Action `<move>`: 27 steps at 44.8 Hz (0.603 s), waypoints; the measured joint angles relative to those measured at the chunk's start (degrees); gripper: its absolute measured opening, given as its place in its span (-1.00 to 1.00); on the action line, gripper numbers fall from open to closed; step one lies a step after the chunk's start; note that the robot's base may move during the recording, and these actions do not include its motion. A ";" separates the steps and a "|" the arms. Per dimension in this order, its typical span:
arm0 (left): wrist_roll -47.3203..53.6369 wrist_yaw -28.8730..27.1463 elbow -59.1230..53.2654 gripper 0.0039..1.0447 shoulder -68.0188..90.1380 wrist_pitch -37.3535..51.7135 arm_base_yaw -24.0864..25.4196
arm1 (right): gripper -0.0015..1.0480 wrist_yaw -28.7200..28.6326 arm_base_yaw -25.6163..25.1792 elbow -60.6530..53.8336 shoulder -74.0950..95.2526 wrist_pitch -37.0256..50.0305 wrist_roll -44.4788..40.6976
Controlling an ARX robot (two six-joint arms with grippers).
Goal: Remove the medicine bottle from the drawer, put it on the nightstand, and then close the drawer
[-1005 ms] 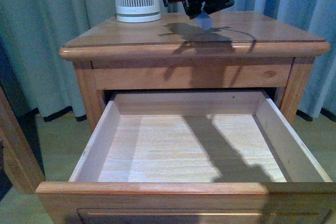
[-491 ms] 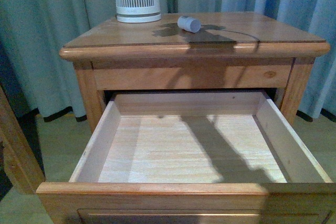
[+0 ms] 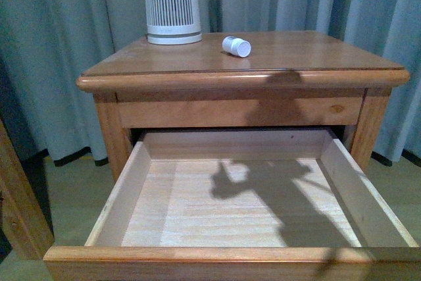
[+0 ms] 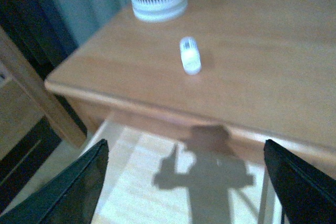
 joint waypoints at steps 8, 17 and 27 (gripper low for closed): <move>0.00 0.00 0.00 0.88 0.00 0.00 0.00 | 0.02 -0.17 0.94 -22.93 -13.68 -3.58 2.75; 0.00 0.00 0.00 0.88 0.00 0.00 0.00 | -0.55 3.54 6.12 -33.03 -17.94 -1.95 3.98; 0.00 0.00 0.00 0.88 0.00 0.00 0.00 | -0.93 8.72 11.69 -40.30 -16.31 5.35 4.85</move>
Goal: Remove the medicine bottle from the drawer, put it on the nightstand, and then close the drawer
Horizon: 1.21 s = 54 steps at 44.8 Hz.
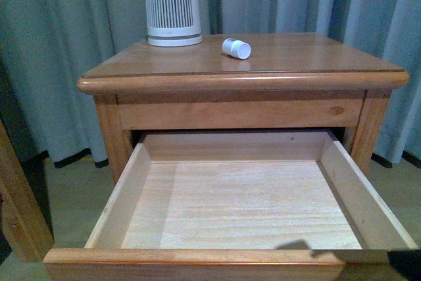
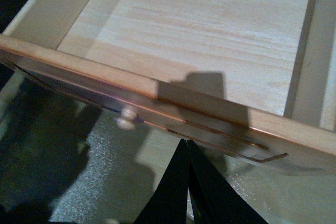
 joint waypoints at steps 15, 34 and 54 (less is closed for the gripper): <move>0.00 0.00 0.00 0.88 0.00 0.00 0.00 | -0.94 3.78 1.11 -2.67 18.40 22.91 -4.15; 0.00 -0.02 0.00 0.88 0.00 0.00 0.00 | -0.94 3.78 -6.29 10.10 47.67 41.05 -15.08; 0.00 0.00 0.00 0.88 0.00 0.00 0.00 | -0.94 2.05 -11.04 34.95 63.17 37.77 -25.73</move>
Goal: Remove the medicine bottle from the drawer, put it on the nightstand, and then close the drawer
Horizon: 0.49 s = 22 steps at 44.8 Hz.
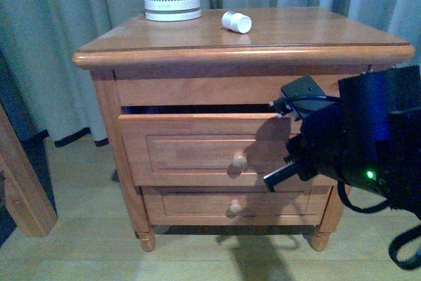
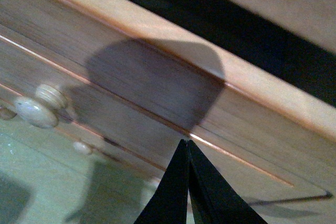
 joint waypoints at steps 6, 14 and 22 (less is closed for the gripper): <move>0.00 0.00 0.00 0.88 0.00 0.00 0.00 | -0.94 -0.85 -0.04 4.50 1.81 -1.51 -2.91; 0.00 0.00 0.00 0.88 0.00 0.00 0.00 | -0.94 -2.01 -0.98 7.65 3.15 -4.13 -5.84; 0.00 0.00 0.00 0.88 0.00 0.00 0.00 | -0.94 -4.87 -2.82 9.35 3.67 -5.99 -8.13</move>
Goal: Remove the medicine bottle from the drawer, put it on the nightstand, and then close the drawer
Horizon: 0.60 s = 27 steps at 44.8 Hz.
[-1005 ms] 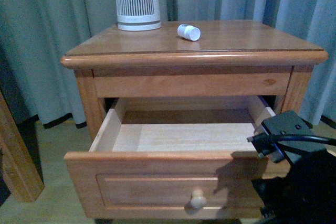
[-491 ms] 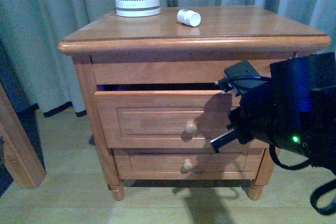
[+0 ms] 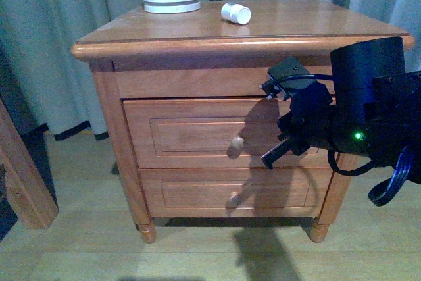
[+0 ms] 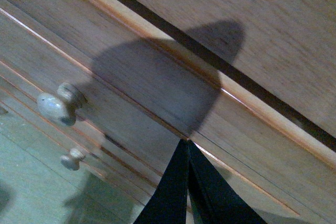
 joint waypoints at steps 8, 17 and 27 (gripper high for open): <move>0.00 0.00 0.00 0.88 0.00 0.00 0.00 | -0.94 -1.86 -1.05 0.57 0.11 -0.83 -0.46; 0.00 0.00 0.00 0.88 0.00 0.00 0.00 | -0.94 -3.93 -2.12 0.61 0.22 -0.81 -0.87; 0.00 0.00 0.00 0.88 0.00 0.00 0.00 | -0.94 -2.12 -3.04 -2.23 -1.09 -0.31 0.61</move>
